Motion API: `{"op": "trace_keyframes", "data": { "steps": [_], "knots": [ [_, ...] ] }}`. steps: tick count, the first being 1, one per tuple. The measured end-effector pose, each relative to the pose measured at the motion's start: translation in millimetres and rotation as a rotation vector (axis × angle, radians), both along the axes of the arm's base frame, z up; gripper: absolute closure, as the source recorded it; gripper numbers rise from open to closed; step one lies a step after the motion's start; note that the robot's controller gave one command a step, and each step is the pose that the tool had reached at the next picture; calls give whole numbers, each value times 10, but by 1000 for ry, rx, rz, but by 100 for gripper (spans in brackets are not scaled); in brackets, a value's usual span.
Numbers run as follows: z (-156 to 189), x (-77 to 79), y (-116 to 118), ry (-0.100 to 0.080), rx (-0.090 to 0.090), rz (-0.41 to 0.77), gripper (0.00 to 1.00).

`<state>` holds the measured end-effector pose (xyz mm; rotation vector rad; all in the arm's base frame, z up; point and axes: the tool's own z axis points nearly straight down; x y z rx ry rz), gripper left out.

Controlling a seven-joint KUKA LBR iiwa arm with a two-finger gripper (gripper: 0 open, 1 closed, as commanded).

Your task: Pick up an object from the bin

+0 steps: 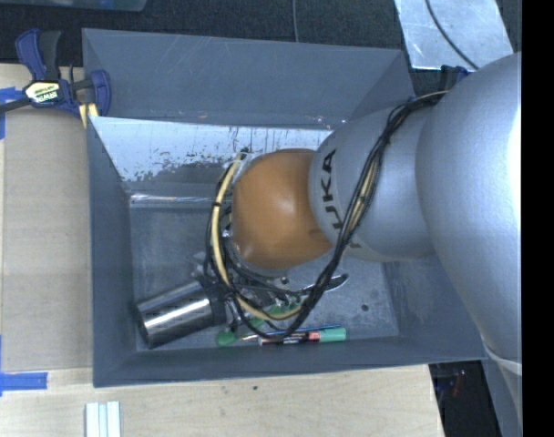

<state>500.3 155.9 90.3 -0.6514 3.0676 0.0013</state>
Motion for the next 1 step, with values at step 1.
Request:
{"op": "trace_keyframes", "data": {
  "steps": [1],
  "knots": [
    [221,7,1,-3,1,0,100]
  ]
}}
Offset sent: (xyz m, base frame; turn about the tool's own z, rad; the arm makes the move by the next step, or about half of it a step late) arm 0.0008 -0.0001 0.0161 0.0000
